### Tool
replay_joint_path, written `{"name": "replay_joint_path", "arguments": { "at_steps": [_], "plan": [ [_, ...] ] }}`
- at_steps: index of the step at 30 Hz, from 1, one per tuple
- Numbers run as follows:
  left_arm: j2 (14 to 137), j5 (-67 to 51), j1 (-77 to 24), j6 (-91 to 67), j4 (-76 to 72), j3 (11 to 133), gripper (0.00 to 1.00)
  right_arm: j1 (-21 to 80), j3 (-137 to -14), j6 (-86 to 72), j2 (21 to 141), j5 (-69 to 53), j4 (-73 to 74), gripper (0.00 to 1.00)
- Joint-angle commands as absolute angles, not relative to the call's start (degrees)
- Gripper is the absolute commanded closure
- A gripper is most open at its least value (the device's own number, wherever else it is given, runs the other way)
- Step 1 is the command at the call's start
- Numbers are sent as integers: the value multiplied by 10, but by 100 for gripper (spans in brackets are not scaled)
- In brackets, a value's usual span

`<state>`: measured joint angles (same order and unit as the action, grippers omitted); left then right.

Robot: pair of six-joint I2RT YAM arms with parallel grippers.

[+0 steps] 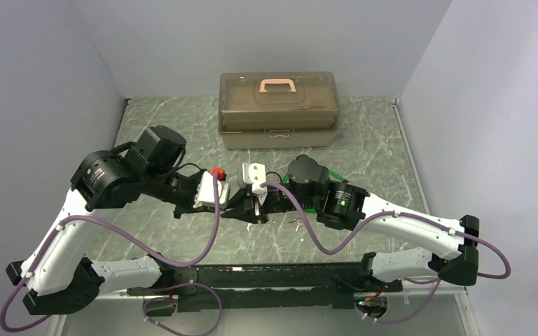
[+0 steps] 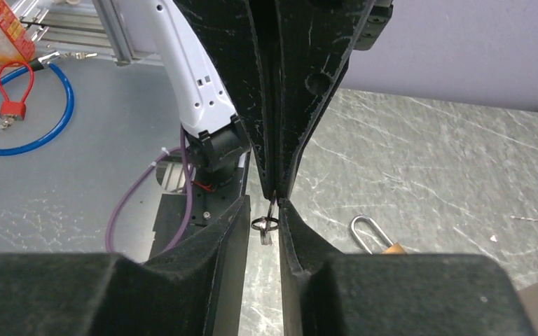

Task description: Unlock with the key

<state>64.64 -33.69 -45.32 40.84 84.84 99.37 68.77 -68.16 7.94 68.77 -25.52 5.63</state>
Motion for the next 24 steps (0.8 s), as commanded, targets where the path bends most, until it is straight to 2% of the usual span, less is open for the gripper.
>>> {"name": "replay_joint_path", "arguments": {
  "at_steps": [1,3,8,17,18,19,22,24],
  "plan": [
    [646,-357,-455,408,852,1018,100,690,-693,87,687,-240,47,77],
    [647,-361,-455,409,855,1024,100,691,-694,90,688,-237,51,81],
    [650,-371,-455,412,860,1026,100,690,-689,91,683,-224,45,100],
    [660,-381,-455,405,862,1051,100,690,-666,92,664,-207,39,100],
    [661,-380,-455,403,860,1053,96,690,-661,88,661,-203,39,100],
    [662,-376,-455,402,860,1055,85,689,-657,82,657,-199,38,100],
    [662,-343,-455,392,851,1065,41,677,-642,53,640,-201,40,100],
    [657,-301,-454,400,842,1062,23,650,-627,21,625,-233,37,100]
  ]
}}
